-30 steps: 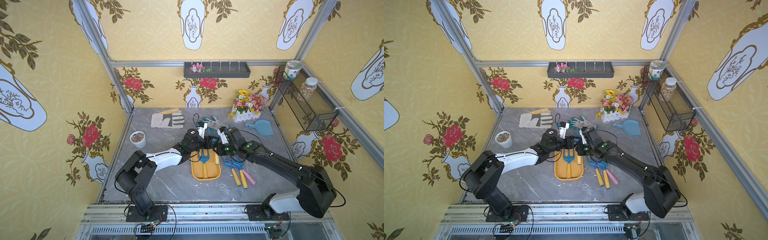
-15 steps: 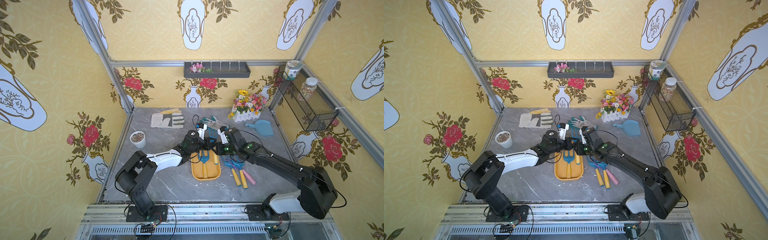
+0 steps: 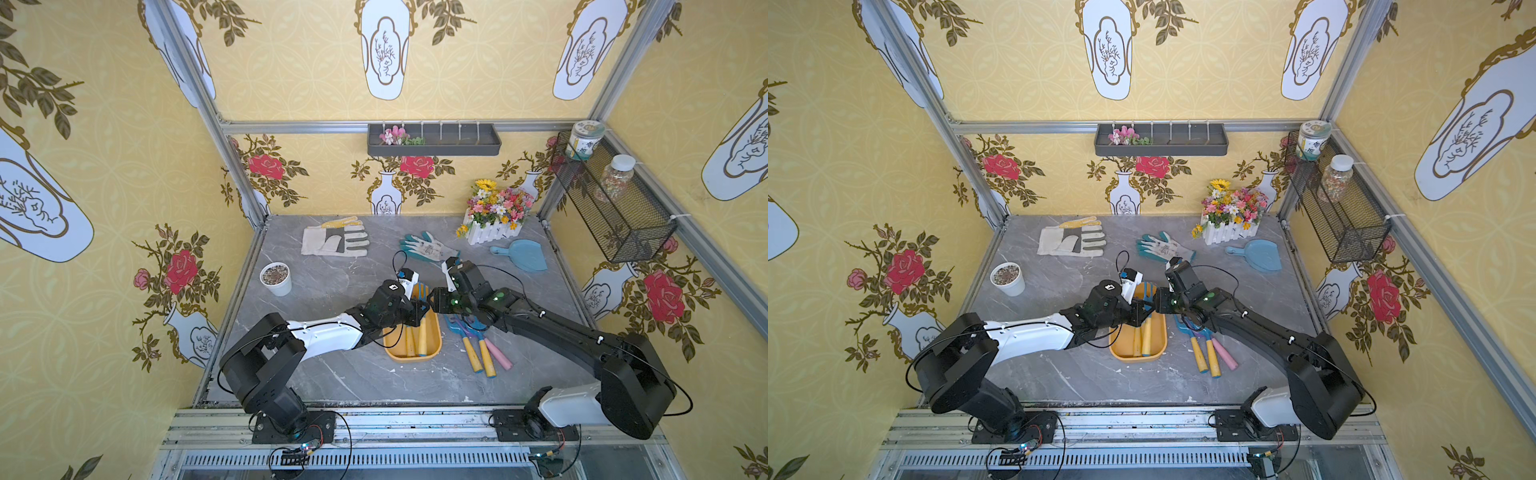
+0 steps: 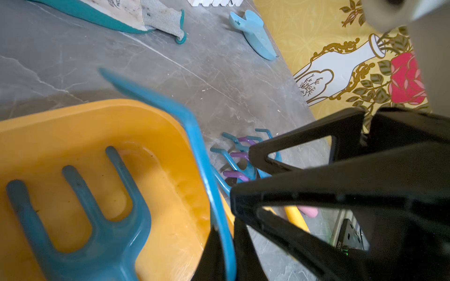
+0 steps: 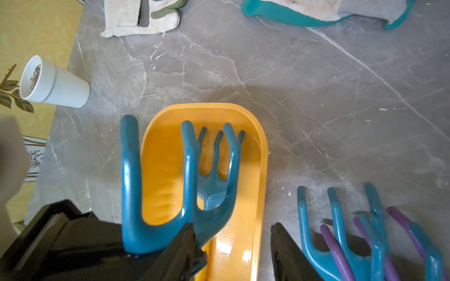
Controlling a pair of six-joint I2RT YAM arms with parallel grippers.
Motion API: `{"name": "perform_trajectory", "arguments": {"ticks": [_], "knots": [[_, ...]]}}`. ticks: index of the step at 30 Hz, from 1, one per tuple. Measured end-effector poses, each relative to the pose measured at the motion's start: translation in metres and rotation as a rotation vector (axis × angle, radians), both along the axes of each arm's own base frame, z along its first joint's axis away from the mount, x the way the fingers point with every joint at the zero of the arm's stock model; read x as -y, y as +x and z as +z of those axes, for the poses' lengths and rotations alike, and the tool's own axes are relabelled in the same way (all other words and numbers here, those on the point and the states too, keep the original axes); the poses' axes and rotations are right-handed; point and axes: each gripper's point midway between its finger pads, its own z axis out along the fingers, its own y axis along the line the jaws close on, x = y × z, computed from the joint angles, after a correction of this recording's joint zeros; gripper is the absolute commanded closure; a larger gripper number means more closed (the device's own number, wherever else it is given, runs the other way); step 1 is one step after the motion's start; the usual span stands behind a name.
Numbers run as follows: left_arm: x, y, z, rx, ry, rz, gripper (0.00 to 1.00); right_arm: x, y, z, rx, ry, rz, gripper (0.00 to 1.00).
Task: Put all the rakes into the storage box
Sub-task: Place the rake in the storage box.
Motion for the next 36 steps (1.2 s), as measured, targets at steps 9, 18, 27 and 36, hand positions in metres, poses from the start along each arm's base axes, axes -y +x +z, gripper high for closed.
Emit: {"name": "perform_trajectory", "arguments": {"ticks": [9, 18, 27, 36], "knots": [[-0.005, 0.001, -0.022, -0.031, 0.052, 0.017, 1.0, 0.0, 0.001, -0.001, -0.002, 0.0, -0.006, 0.46], [-0.003, 0.002, -0.036, -0.056, 0.074, 0.014, 1.0, 0.004, -0.001, 0.004, 0.013, -0.001, -0.014, 0.46], [0.002, 0.003, -0.044, -0.078, 0.083, 0.003, 1.0, 0.005, 0.0, 0.005, 0.025, -0.01, -0.012, 0.45], [0.003, 0.004, -0.045, -0.084, 0.08, 0.008, 1.0, 0.01, -0.004, -0.003, 0.015, -0.028, -0.01, 0.46]]}}
